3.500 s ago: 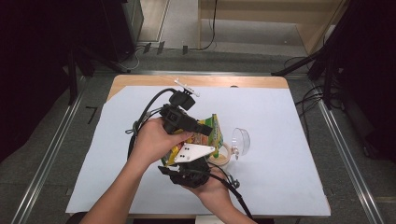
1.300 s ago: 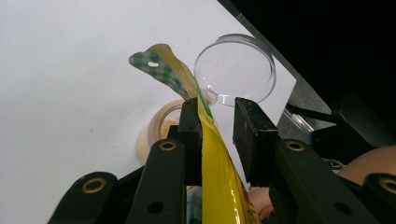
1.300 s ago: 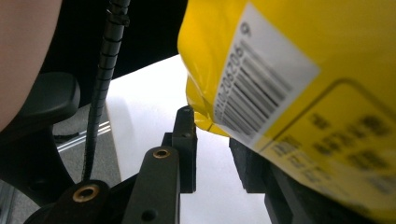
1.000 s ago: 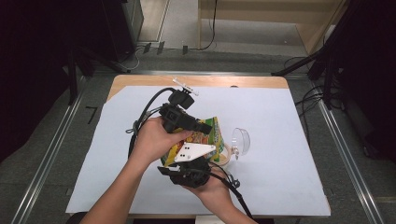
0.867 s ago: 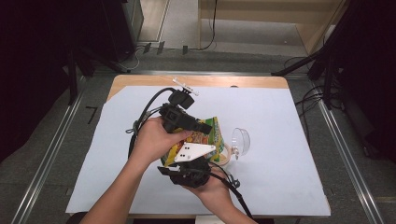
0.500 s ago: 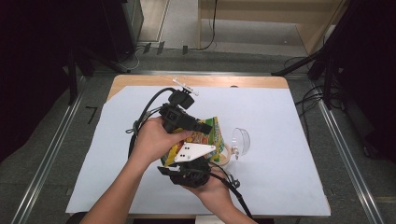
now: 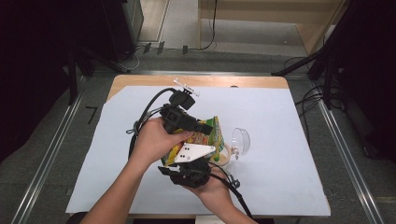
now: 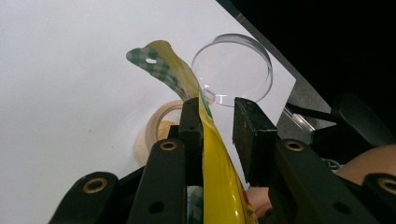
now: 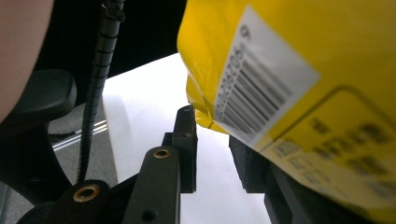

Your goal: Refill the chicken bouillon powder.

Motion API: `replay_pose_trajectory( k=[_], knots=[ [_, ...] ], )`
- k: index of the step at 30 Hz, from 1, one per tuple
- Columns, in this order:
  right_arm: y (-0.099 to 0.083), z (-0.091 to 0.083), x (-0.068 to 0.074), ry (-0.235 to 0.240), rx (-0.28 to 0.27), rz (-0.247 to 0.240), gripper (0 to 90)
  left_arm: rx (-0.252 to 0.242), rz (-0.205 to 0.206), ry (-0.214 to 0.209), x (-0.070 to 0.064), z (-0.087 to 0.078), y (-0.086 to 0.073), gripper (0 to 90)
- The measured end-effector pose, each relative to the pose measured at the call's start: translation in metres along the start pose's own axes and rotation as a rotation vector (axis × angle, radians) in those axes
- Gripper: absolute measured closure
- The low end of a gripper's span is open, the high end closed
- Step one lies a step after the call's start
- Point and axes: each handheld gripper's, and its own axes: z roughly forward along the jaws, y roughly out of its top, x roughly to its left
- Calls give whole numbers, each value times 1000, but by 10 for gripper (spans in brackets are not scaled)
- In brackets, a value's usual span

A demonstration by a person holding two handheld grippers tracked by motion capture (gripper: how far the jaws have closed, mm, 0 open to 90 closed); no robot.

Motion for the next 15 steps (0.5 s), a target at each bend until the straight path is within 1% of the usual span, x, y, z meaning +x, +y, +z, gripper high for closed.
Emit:
replay_pose_trajectory(
  k=[4, 8, 10, 13, 15],
  knots=[
    [0, 0, 0, 1, 0, 2, 743, -3, -1, -2, 1, 0, 0, 742],
    [2, -2, 1, 13, -2, 8, 744, -2, -2, 2, 2, -1, 0, 742],
    [3, -2, 2, 10, -5, -1, 744, -6, -5, -2, 3, -1, 0, 742],
    [3, -2, 2, 16, -2, 7, 744, -6, -5, 0, 3, -1, 0, 742],
    [3, -2, 1, 12, -4, 1, 744, -6, -4, 0, 3, -1, 0, 742]
  ],
)
